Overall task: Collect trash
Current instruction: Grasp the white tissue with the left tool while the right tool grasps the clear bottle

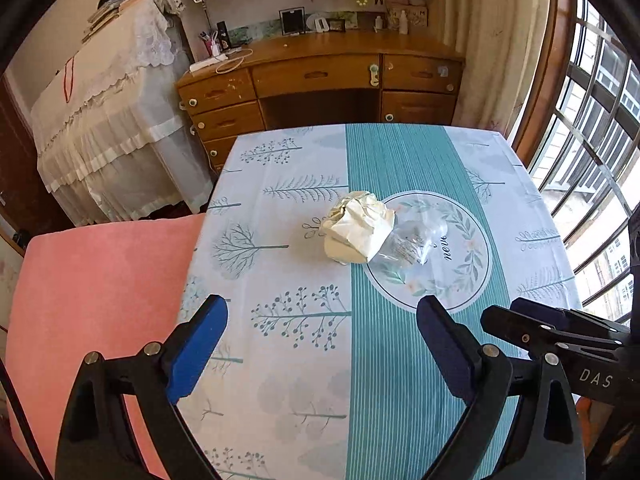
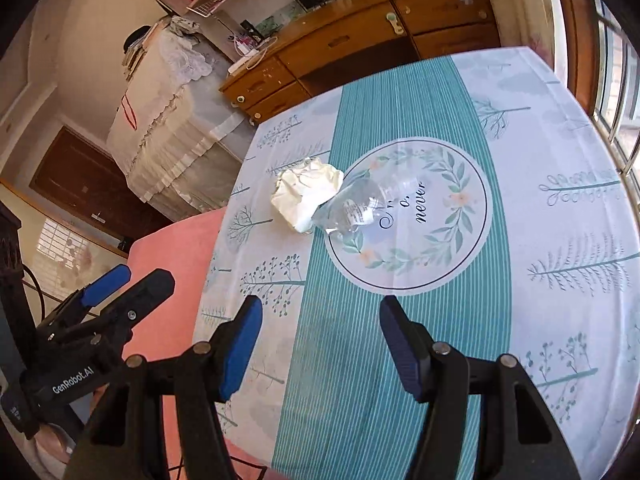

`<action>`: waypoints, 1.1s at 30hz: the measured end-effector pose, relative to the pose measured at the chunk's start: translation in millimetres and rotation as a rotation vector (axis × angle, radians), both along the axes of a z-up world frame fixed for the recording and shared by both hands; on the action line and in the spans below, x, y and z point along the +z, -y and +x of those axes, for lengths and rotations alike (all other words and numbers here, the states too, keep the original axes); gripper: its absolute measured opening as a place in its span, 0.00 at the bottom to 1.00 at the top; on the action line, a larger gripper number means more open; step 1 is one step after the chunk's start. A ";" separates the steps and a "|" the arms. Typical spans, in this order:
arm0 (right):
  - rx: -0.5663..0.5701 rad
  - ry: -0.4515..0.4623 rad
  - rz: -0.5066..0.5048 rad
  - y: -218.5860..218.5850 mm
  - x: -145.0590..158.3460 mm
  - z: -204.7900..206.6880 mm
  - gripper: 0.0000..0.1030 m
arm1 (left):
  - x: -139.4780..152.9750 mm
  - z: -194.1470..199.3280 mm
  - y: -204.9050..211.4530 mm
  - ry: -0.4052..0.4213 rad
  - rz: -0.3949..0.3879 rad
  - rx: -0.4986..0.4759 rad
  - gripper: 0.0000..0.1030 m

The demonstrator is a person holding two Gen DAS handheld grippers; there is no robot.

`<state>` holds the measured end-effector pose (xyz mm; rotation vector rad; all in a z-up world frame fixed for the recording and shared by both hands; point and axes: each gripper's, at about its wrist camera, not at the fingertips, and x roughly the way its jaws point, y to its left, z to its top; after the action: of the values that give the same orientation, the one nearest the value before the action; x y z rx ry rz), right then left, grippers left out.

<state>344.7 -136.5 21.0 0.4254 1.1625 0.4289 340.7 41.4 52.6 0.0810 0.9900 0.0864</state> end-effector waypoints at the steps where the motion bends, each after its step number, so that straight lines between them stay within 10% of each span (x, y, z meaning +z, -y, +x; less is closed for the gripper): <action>1: -0.002 -0.026 0.017 1.2 -10.9 11.1 0.60 | -9.4 13.0 1.4 -0.018 -0.001 0.009 0.92; 19: -0.079 -0.244 0.299 -27.6 -111.6 117.9 0.35 | -59.6 75.4 -9.6 -0.116 0.013 0.106 0.92; 33: -0.097 -0.124 0.151 31.4 -90.6 129.2 0.33 | -88.1 137.8 0.0 -0.242 -0.192 0.095 0.92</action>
<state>473.9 -167.9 -69.6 0.6439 1.2276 0.4116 478.5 41.4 -35.5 -0.1344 1.2392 0.0689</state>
